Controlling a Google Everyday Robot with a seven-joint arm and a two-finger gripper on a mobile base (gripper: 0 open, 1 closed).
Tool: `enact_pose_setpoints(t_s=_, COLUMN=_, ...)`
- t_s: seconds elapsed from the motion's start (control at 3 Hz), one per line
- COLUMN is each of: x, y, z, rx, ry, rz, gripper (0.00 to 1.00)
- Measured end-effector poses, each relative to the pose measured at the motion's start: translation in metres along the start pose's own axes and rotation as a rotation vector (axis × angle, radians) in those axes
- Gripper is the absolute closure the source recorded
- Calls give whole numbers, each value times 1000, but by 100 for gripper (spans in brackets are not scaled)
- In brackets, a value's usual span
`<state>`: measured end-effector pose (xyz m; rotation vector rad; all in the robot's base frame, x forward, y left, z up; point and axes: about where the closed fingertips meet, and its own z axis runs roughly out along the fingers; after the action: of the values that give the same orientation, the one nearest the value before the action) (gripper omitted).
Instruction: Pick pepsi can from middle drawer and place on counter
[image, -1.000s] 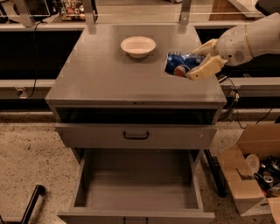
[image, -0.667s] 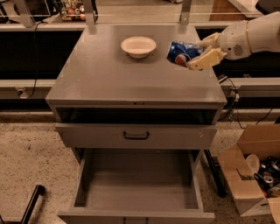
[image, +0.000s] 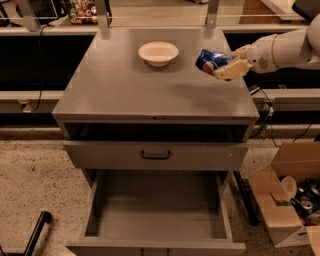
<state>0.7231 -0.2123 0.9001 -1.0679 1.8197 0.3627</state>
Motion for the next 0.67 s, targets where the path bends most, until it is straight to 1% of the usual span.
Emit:
enact_pose_setpoints(t_s=0.33, x=20, y=-11, z=15, rx=67, ry=42, rz=53, gripper=59)
enact_pose_setpoints(t_s=0.67, x=36, y=-5, z=35, rx=73, ry=94, rz=84, gripper=35)
